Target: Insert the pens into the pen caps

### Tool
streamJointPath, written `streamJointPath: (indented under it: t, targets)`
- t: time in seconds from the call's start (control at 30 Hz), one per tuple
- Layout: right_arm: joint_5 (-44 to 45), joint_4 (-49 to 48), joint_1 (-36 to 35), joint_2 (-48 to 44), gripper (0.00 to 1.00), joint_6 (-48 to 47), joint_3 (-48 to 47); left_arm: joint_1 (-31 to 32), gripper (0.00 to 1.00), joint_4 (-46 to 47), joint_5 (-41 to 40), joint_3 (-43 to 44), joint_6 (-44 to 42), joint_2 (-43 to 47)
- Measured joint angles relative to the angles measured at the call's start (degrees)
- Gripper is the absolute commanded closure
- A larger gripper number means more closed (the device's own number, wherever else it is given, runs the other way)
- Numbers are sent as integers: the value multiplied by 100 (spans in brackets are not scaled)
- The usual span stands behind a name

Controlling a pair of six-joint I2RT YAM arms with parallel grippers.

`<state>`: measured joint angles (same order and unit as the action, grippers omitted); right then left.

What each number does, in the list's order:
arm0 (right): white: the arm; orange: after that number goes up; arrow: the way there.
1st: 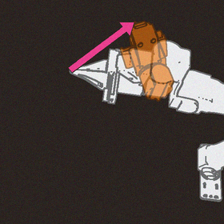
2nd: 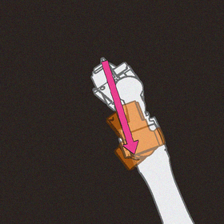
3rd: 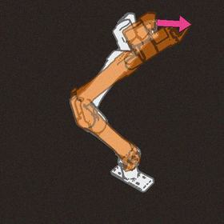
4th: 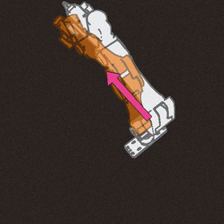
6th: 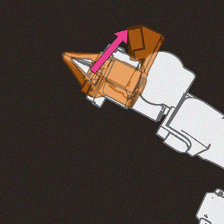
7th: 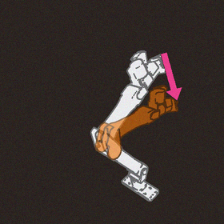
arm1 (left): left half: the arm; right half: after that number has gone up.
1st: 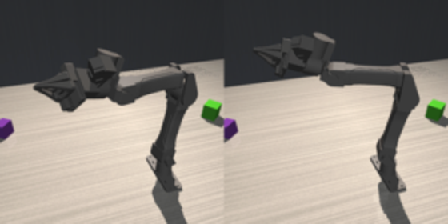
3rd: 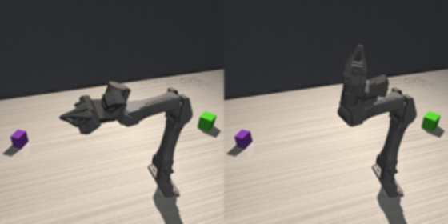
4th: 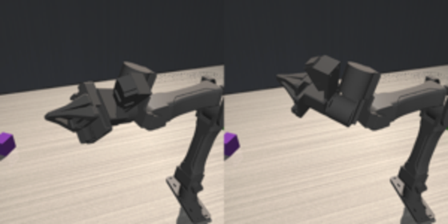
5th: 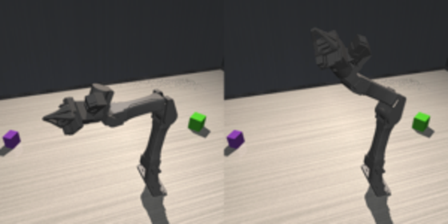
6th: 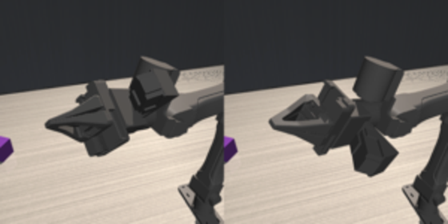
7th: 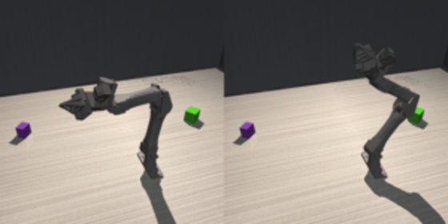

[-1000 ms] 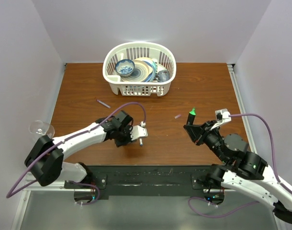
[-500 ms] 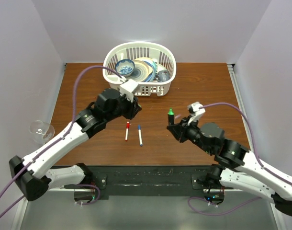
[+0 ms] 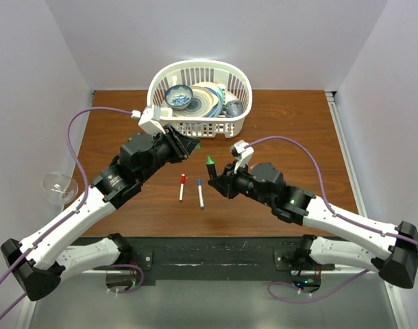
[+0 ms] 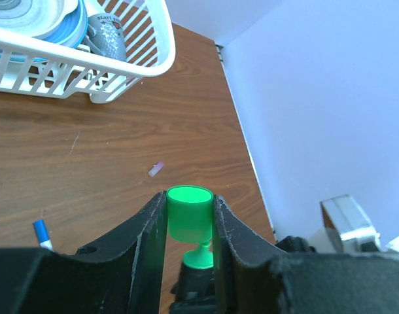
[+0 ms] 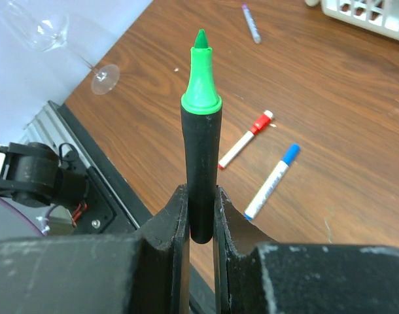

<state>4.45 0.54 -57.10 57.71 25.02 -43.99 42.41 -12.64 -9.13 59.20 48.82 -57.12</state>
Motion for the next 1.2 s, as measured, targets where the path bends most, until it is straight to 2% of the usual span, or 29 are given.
streamJointPath:
  t: [0.37, 1.2]
  targets:
    - [-103, -223, -39, 610, 100, 48, -354, 0, 100, -199, -426, -7, 413, 46]
    - [-249, -203, -103, 1062, 100, 289, -603, 4, 100, -203, -540, -374, 417, 140]
